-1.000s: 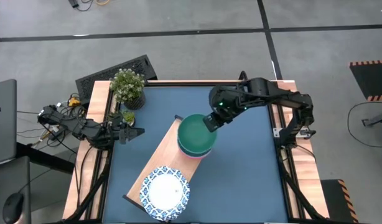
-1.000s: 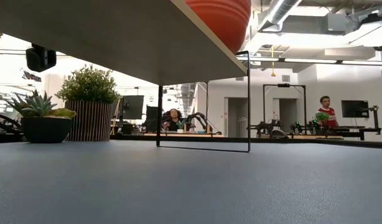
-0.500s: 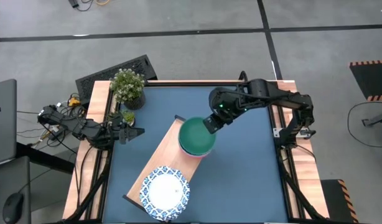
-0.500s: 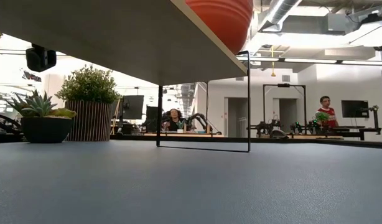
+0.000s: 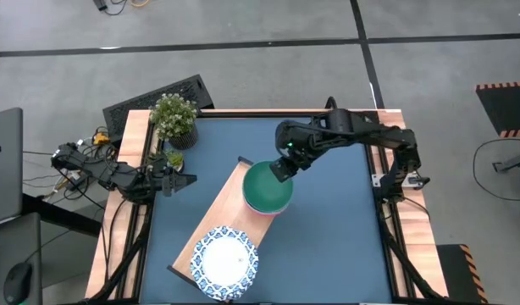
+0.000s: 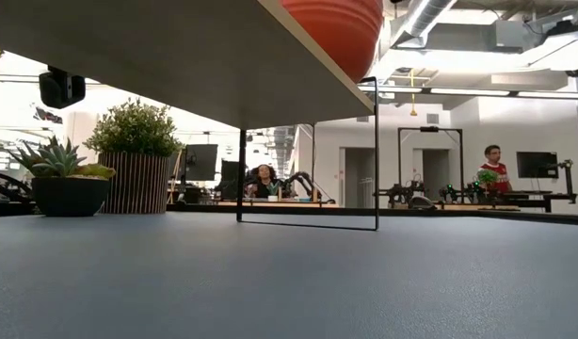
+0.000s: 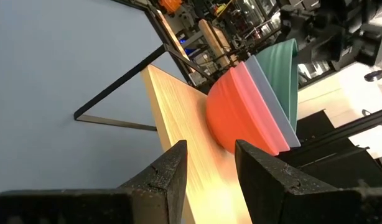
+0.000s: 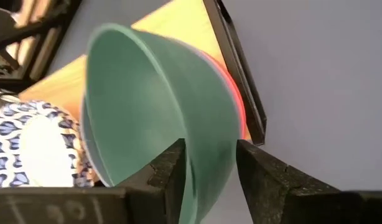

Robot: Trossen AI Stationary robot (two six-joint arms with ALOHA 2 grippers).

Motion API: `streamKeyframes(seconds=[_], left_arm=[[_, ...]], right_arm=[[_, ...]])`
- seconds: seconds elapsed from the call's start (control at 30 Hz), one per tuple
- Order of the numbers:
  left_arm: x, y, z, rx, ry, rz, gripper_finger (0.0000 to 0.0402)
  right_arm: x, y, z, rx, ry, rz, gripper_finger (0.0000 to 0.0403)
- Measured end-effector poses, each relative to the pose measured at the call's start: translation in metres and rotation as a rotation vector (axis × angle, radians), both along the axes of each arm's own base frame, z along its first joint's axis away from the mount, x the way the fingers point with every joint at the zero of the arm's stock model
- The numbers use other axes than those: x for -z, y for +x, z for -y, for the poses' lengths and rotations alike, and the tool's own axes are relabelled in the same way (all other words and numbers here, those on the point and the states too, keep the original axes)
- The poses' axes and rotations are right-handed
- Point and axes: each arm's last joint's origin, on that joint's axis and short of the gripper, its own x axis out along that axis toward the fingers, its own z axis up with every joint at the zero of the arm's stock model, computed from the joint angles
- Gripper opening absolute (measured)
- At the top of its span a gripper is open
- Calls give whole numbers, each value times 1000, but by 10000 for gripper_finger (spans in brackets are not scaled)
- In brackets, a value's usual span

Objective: Place and stack bowls onto a shelf
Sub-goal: Stack the green bowl on top of blue bowl on the shelf

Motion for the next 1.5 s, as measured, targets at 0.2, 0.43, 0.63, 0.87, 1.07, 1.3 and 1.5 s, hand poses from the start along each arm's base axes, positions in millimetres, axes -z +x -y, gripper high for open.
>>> streamKeyframes(seconds=[0.2, 0.43, 0.63, 0.87, 1.07, 1.3, 1.5], left_arm=[[0, 0, 0, 5, -2, 0, 121], [0, 0, 0, 14, -6, 0, 121], [0, 0, 0, 13, -19, 1, 121], [0, 0, 0, 13, -20, 1, 121], [2, 0, 0, 11, -28, -15, 121], [3, 0, 0, 9, -35, -21, 121], [4, 0, 0, 10, -33, -30, 121]], right_arm=[[-24, -12, 3, 11, -30, 85, 165], [-43, -14, 2, 29, -101, 205, 145], [-39, -12, -8, -27, -85, 190, 44], [-20, -5, -9, -44, -89, 112, 28], [-8, -2, -5, -38, -89, 58, 17], [1, 3, 2, -26, -72, 25, 26], [1, 5, 3, -25, -82, 43, 21]])
